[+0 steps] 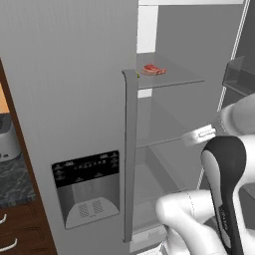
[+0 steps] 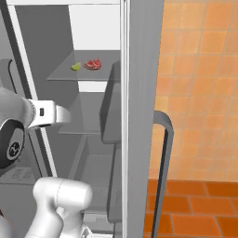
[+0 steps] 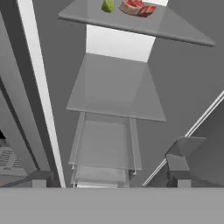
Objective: Place one lemon wedge and one steak in each tupperware on the nearby counter, to pack two identical lunches.
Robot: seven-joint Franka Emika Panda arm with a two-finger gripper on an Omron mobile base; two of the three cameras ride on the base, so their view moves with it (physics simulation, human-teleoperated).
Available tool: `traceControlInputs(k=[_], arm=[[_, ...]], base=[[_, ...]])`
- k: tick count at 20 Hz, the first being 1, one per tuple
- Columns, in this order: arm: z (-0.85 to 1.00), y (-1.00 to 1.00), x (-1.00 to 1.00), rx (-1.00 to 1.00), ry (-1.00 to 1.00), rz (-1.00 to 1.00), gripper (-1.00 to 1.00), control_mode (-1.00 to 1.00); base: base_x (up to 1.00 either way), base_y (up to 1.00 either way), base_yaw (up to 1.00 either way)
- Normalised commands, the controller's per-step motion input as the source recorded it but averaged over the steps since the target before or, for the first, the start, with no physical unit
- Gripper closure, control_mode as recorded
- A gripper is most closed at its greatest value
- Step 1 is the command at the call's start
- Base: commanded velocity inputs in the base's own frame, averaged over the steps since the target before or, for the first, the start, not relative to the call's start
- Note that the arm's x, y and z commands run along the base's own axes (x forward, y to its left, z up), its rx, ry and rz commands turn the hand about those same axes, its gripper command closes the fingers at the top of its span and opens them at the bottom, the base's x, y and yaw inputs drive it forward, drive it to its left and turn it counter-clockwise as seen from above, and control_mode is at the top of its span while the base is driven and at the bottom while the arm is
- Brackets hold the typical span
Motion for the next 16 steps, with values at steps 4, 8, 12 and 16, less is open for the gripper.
traceControlInputs(k=[4, 8, 12, 16], arm=[[0.98, 0.01, 1.00, 0.08, -0.08, -0.01, -1.00, -1.00], [0.25, 0.00, 1.00, 0.08, 0.07, 0.00, -1.00, -1.00], [0.00, 0.01, 1.00, 0.17, 0.02, -0.05, -1.00, -1.00], [0.05, 0.05, 0.85, 0.19, 0.00, -0.04, -1.00, -1.00]], base=[[0.00, 0.00, 0.00], [0.00, 0.00, 0.00], [0.00, 0.00, 0.00], [0.00, 0.00, 0.00]])
